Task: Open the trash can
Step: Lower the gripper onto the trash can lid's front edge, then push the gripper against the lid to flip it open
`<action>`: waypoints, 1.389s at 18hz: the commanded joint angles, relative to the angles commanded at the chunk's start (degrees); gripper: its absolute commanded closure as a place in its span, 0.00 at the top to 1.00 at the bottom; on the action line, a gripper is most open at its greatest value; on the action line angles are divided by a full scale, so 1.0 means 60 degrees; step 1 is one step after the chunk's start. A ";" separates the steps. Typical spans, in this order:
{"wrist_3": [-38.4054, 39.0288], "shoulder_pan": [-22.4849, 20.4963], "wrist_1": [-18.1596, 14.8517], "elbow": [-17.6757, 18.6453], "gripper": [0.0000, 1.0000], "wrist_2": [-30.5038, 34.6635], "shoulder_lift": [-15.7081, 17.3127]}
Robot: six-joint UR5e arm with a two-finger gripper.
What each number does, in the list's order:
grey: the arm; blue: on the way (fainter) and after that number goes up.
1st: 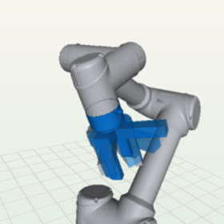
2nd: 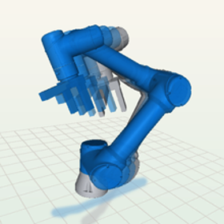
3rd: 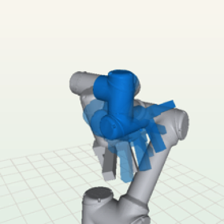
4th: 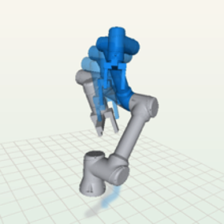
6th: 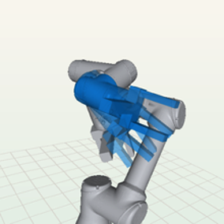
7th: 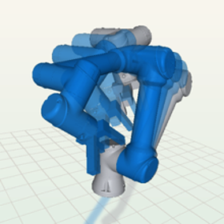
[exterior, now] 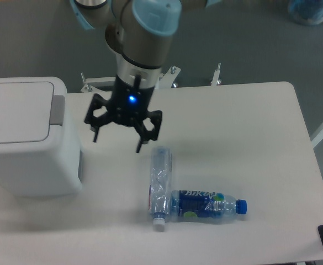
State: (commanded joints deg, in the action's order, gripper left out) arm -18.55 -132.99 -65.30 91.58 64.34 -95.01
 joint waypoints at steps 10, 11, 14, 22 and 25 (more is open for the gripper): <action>0.0265 0.0309 0.0059 0.1128 1.00 0.0102 0.1084; 0.0265 0.0323 0.0059 0.1129 1.00 0.0103 0.1084; 0.0294 0.0338 0.0044 0.1143 1.00 0.0088 0.1069; 0.0294 0.0426 0.0102 0.1421 1.00 0.0103 0.1069; 0.0294 0.0513 0.0103 0.1495 1.00 0.0103 0.1084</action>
State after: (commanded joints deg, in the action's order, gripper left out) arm -16.79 -129.91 -64.69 100.55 64.95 -88.51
